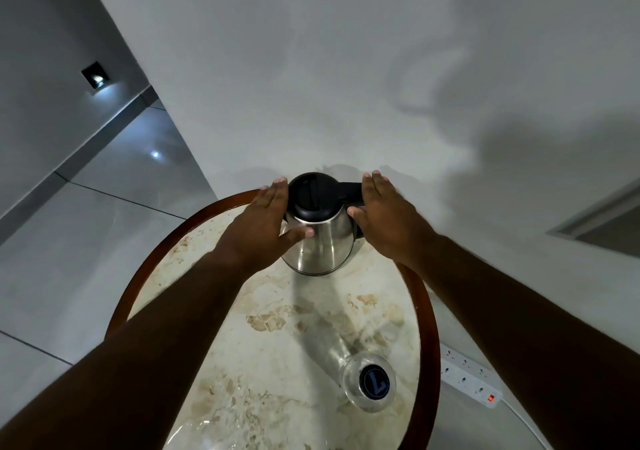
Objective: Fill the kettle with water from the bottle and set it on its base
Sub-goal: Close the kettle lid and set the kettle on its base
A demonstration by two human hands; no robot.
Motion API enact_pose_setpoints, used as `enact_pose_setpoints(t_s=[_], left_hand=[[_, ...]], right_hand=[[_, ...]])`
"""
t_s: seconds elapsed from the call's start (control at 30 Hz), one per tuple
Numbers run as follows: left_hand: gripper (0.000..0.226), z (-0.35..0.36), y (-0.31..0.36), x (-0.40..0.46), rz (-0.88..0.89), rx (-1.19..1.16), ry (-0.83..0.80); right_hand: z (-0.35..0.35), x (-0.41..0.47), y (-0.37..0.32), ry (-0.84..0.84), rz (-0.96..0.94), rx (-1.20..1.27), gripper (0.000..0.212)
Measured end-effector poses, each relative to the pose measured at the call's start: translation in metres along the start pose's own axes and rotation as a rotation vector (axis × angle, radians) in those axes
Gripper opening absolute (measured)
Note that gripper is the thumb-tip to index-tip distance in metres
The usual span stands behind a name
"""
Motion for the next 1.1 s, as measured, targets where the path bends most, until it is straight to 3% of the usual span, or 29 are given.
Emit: enact_pose_setpoints(t_s=[0.4,0.57,1.1], left_hand=[[0.09,-0.005,-0.015,-0.009,-0.064,0.107,-0.09],[0.101,-0.009,-0.018,-0.011,-0.097,0.149,-0.093],[0.107,-0.022,-0.007,-0.031,-0.128,0.202,-0.067]], right_hand=[[-0.004,-0.015,0.0,0.133,0.028,-0.036,0.057],[-0.006,-0.016,0.001,0.11,0.046,-0.008,0.058],[-0.029,-0.038,0.004,0.063,-0.004,-0.031,0.075]])
Point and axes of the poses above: each hand's wrist, its own x-axis towards the middle knuckle, its own z-axis out of the palm, y = z × x, the point moved 5 cm from there along x, towards the middle knuckle, and after that the axes turned 5 degrees about z, right-handed, at the moved point
